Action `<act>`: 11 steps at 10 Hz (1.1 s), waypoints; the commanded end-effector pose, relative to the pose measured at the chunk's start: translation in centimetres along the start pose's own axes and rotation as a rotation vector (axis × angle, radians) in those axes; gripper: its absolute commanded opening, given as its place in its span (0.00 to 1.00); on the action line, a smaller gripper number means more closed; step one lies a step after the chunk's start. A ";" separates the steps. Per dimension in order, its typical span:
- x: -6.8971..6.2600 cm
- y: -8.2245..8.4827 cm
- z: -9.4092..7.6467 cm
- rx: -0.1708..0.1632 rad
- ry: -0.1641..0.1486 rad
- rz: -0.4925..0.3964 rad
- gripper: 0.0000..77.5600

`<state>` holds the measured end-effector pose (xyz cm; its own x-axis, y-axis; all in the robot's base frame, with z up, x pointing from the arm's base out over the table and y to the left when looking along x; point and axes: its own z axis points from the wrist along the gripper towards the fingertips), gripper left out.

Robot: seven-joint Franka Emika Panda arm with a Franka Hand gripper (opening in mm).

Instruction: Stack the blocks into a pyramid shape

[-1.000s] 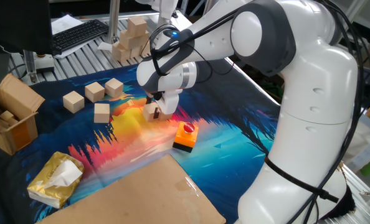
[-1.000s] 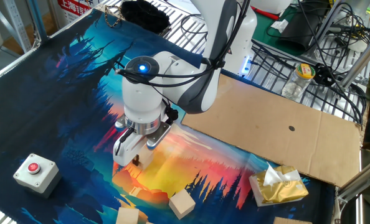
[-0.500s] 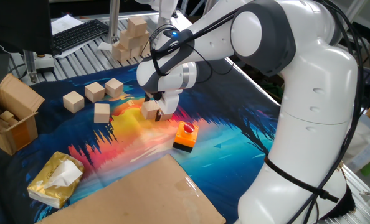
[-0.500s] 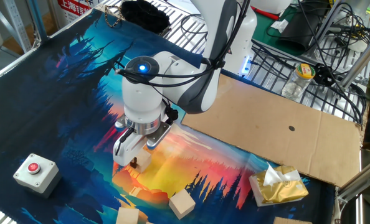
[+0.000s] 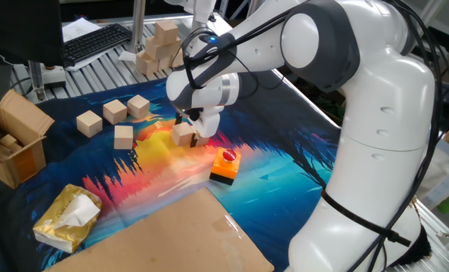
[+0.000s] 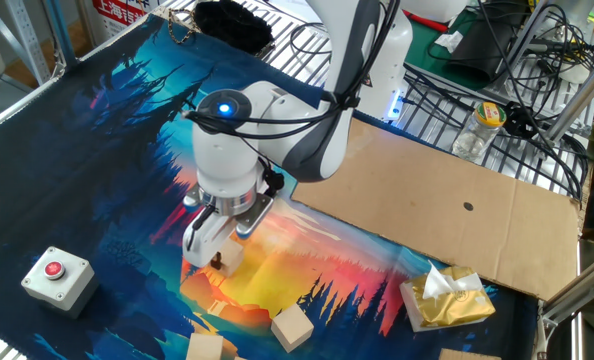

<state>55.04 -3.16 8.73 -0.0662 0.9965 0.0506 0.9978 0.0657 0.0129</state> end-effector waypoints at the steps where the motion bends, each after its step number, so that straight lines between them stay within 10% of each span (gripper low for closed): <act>1: -0.2 -0.6 -1.1 0.044 0.023 -0.114 1.00; 11: -0.5 -0.5 -2.5 0.036 0.024 -0.101 1.00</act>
<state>54.14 -3.95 10.09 -0.1818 0.9807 0.0714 0.9827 0.1838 -0.0224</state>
